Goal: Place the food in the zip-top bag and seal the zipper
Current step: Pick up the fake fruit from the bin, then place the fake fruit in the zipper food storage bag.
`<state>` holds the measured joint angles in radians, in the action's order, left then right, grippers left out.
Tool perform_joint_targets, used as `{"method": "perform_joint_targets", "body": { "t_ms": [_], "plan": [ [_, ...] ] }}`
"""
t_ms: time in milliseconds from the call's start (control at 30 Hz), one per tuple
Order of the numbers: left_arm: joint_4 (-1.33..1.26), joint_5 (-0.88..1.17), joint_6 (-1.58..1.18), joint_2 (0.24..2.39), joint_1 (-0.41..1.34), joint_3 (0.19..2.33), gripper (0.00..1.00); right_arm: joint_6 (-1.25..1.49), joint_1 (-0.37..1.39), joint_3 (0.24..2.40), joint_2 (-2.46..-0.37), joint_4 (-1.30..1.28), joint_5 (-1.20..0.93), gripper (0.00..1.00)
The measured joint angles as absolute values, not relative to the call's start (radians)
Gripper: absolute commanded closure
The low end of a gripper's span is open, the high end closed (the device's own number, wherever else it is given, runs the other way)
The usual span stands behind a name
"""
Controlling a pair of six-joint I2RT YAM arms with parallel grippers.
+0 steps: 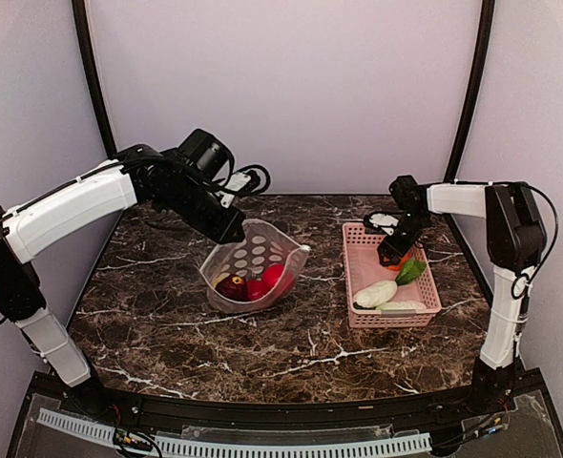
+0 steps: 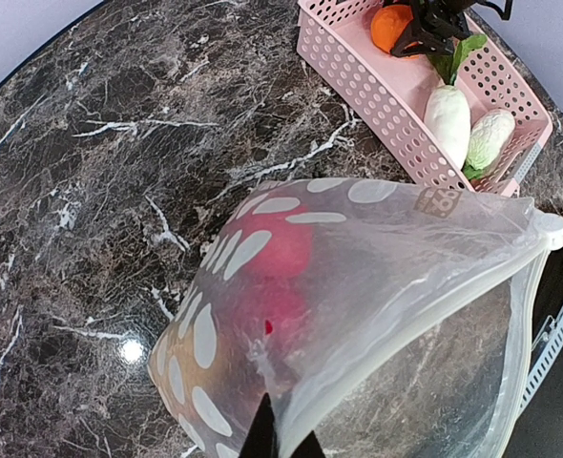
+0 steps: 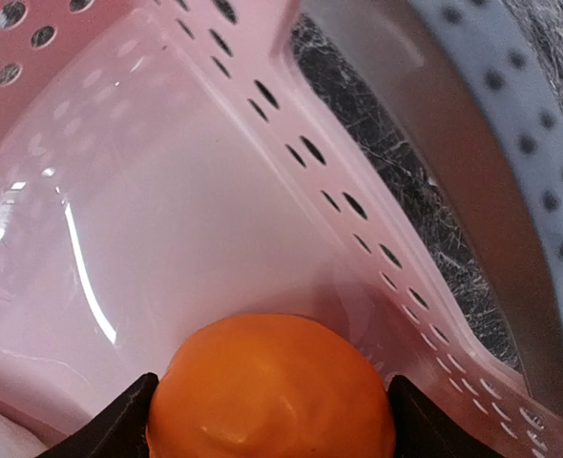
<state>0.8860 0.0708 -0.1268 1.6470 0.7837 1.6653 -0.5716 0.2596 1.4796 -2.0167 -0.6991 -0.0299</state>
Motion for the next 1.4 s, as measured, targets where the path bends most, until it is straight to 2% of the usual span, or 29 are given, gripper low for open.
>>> {"method": "perform_joint_targets", "body": {
  "t_ms": [133, 233, 467, 733, 967, 1133, 1400],
  "plan": [
    [0.883, 0.071, -0.127, 1.637, 0.784, 1.655, 0.99, -0.563, 0.260, 1.480, -2.016, -0.706, -0.042, 0.45],
    [0.880, 0.071, -0.126, 1.635, 0.784, 1.652, 0.99, -0.548, 0.260, 1.480, -2.004, -0.721, -0.054, 0.49],
    [0.865, 0.071, -0.127, 1.634, 0.784, 1.645, 0.99, -0.538, 0.290, 1.530, -1.853, -0.810, -0.128, 0.51],
    [0.840, 0.077, -0.139, 1.624, 0.784, 1.626, 0.99, -0.545, 0.451, 1.764, -1.659, -0.892, -0.495, 0.49],
    [0.811, 0.113, -0.168, 1.623, 0.784, 1.620, 0.99, -0.602, 0.676, 1.801, -1.582, -0.898, -0.744, 0.47],
    [0.796, 0.136, -0.188, 1.623, 0.784, 1.620, 0.99, -0.649, 0.791, 1.805, -1.610, -0.897, -0.774, 0.47],
    [0.790, 0.150, -0.202, 1.623, 0.783, 1.620, 0.99, -0.706, 0.919, 1.805, -1.693, -0.876, -0.698, 0.47]
  ]
}}
